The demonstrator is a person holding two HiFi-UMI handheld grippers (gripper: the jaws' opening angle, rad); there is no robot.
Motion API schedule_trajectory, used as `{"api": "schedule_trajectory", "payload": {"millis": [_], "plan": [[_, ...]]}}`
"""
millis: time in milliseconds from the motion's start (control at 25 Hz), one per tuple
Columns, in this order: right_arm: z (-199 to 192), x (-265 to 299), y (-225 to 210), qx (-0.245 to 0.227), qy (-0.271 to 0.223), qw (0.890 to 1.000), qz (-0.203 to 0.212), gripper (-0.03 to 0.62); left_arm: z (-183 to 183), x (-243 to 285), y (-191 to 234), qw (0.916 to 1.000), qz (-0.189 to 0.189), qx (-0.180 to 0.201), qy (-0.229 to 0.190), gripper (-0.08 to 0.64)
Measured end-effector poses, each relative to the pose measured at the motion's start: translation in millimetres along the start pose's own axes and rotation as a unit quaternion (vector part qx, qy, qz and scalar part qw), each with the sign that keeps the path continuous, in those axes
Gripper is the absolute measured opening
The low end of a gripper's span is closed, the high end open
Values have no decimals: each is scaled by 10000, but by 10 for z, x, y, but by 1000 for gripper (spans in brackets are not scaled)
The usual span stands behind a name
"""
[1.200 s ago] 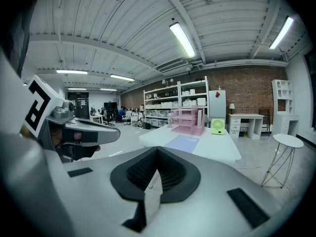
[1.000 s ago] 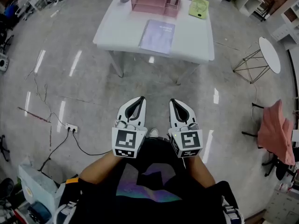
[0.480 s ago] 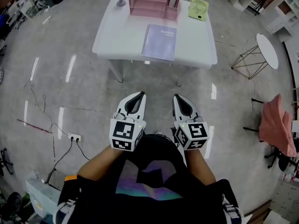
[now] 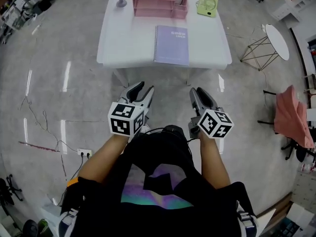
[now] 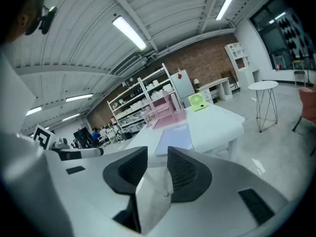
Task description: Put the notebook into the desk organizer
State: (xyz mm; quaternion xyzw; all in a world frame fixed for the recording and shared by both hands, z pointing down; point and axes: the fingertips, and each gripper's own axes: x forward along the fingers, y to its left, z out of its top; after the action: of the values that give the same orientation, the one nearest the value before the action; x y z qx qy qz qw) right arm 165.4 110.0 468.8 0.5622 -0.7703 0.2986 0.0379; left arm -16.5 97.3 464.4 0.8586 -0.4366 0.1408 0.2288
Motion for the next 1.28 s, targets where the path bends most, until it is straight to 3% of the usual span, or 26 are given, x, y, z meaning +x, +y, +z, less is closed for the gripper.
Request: {"api": "schedule_trajectory", "payload": {"millis": [200,520,760,1080,1280], "plan": [[-42,228,-124,835,-23,9964,140,168,-55,230,297,9979,-161,-599,192,167],[-95,755,-456,1368,95,9905,140,179,-187,816,506,9875,-392,-1419,562,188],[-150,1340,-903,2264,432,9730,105,208,-250,1421,781,9662,-305,-2377,954,213],[-375,1969,-1372,3287,756,9414,-4,236,-443,2070,986,9413,-236,-3136,1230,230],[-507,2111,-1463,3627,943,9271,24,239,-586,2258,1059,9233,-203,-3596,1335,238]]}}
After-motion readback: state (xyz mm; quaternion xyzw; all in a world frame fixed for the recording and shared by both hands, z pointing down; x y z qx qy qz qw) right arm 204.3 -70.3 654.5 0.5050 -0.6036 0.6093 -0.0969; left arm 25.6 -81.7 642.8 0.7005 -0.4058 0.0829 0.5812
